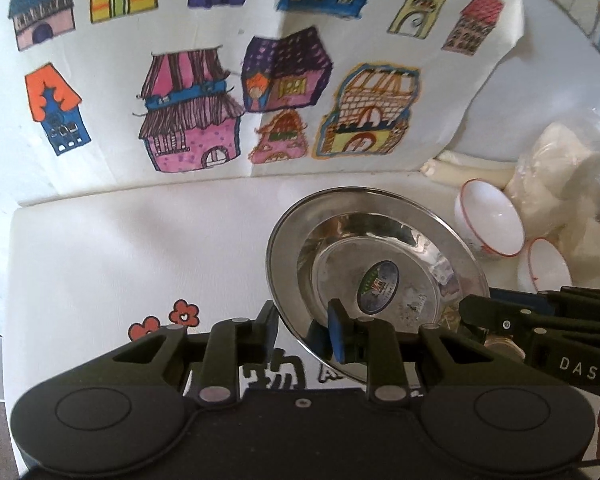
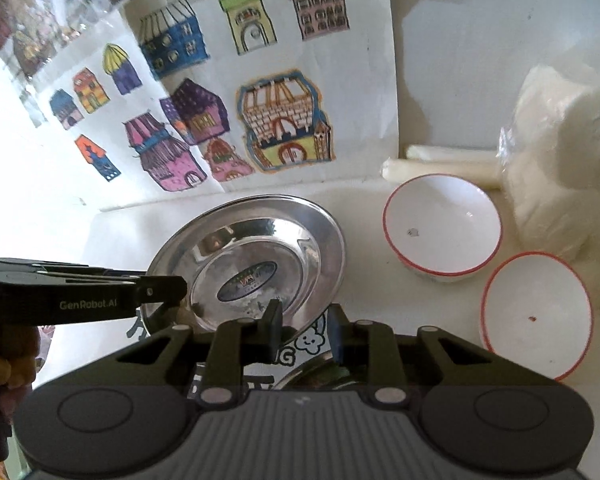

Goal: Organize plates and bowls
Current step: 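Lift the small plate, set it on the plate stack, open the left gripper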

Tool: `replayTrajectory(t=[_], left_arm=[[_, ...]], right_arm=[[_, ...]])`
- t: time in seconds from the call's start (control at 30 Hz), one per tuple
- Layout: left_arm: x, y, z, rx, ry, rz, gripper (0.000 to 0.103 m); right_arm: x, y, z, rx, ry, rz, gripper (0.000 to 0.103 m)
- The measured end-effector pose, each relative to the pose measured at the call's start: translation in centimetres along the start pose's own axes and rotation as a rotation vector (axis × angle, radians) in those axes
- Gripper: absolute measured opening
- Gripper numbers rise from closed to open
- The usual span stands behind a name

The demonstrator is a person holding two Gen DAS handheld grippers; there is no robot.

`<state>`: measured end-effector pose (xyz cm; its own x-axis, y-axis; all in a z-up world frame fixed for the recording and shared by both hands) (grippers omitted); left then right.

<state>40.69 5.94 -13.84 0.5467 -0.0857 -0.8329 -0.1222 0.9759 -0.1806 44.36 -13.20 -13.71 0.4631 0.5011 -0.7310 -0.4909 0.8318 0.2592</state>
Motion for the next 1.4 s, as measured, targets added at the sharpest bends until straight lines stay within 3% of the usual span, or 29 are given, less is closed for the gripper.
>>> replayTrajectory(t=[0.37, 0.77, 1.4], left_arm=[[-3.3, -4.3, 0.0, 0.046, -0.038, -0.033, 0.029], [-4.1, -10.3, -1.7, 0.12, -0.018, -0.073, 0.03], [-4.3, -12.9, -4.3, 0.209, 0.051, -0.032, 0.031]], right_arm=[[-5.3, -2.3, -1.2, 0.001, -0.053, 0.002, 0.027], [-9.6, -6.3, -4.7, 0.049, -0.058, -0.035, 0.027], [-10.8, -7.8, -8.5, 0.053, 0.03, -0.008, 0.027]])
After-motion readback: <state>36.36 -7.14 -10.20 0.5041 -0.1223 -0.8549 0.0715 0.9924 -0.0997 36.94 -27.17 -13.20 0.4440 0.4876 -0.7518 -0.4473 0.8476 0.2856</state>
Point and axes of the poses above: each gripper's, at about its wrist camera, not at the fingertips, and x roughly the way its jaws point, y to its left, z to its top, the point moved 4 cm from there along x, roughly the way its jaws point, and after that the axes turned 2 degrees about -y, right-handed, at the moved point
